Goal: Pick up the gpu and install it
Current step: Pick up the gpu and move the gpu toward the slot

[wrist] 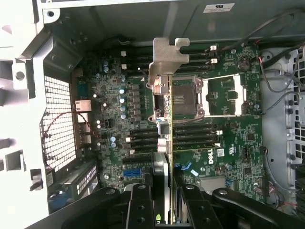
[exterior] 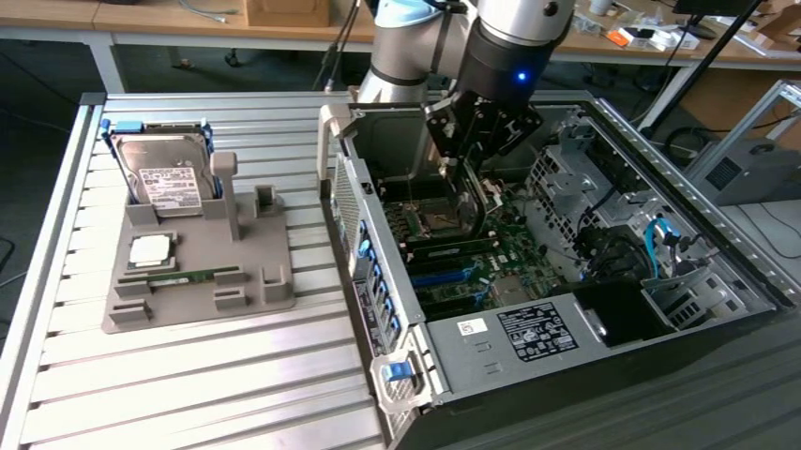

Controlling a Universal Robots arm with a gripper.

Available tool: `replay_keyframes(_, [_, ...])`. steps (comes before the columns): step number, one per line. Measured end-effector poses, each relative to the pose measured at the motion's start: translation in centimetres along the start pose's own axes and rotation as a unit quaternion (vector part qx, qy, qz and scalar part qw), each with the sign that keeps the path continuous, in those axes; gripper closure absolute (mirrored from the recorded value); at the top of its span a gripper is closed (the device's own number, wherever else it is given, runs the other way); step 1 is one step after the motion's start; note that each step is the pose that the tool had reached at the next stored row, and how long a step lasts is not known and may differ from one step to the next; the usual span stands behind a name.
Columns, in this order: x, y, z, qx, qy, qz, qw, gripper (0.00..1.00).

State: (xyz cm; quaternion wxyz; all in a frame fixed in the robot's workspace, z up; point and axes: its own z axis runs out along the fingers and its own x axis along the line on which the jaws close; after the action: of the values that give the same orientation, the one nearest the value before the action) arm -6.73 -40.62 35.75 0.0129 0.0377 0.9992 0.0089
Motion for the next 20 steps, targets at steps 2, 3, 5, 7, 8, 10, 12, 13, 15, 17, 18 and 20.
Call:
replay_keyframes(2, [0.0,0.0,0.15,0.0,0.0,0.0,1.0,0.73])
replay_keyframes(3, [0.01,0.0,0.21,0.0,0.0,0.0,1.0,0.73])
replay_keyframes(5, [0.01,-0.01,0.28,0.0,0.0,0.0,1.0,0.73])
replay_keyframes(7, [0.01,-0.01,0.38,0.0,0.0,0.0,1.0,0.73])
replay_keyframes(8, [0.01,-0.01,0.41,0.0,0.0,0.0,1.0,0.73])
replay_keyframes(10, [0.01,-0.01,0.5,0.0,0.0,0.0,1.0,0.73])
replay_keyframes(12, [0.01,-0.01,0.56,0.0001,0.0,0.0,1.0,0.73])
replay_keyframes(13, [0.02,-0.01,0.63,0.0001,0.0,0.0,1.0,0.73])
replay_keyframes(15, [0.02,-0.01,0.72,0.0,0.0,0.0,1.0,0.73])
replay_keyframes(17, [0.02,-0.02,0.79,0.0,0.0,0.0,1.0,0.73])
replay_keyframes(18, [0.02,-0.02,0.83,0.0,0.0,0.0,1.0,0.73])
replay_keyframes(20, [0.02,-0.02,0.91,0.0,0.0,0.0,1.0,0.73])
